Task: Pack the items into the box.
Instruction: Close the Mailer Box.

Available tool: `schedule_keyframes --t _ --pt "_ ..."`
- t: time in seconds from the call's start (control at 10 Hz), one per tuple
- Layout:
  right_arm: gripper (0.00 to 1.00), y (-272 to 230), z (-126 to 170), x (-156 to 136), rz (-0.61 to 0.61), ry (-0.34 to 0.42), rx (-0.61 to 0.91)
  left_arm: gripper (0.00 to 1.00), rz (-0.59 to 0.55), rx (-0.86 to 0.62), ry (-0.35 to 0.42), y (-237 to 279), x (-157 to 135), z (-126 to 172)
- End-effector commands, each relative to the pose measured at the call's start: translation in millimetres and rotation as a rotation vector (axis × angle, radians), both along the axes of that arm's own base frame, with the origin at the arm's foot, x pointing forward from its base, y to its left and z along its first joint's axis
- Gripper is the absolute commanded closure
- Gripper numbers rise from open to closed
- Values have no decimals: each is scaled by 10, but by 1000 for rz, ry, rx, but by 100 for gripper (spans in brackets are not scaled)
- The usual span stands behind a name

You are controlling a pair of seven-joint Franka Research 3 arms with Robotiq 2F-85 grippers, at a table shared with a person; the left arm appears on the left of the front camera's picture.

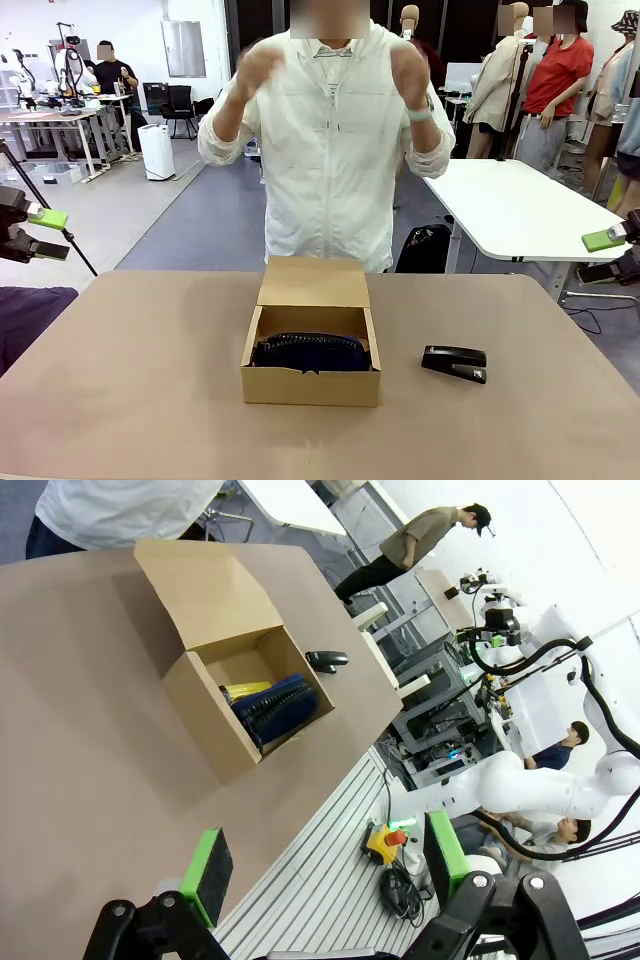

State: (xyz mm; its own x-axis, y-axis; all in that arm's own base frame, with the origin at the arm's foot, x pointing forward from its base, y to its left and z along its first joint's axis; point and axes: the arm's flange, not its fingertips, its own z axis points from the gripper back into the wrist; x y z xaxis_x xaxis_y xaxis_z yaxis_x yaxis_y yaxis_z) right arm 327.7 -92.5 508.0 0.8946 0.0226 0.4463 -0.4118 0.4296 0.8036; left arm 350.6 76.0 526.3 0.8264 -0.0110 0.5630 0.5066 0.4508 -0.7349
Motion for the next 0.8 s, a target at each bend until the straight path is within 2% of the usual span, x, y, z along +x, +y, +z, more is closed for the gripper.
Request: schedule_keyframes --t 0.0,0.7 --pt "0 -7 22 -9 6 8 -1 0 -8 -1 8 16 -15 18" --pt "0 -7 22 -9 6 8 -1 0 -8 -1 8 16 -15 18"
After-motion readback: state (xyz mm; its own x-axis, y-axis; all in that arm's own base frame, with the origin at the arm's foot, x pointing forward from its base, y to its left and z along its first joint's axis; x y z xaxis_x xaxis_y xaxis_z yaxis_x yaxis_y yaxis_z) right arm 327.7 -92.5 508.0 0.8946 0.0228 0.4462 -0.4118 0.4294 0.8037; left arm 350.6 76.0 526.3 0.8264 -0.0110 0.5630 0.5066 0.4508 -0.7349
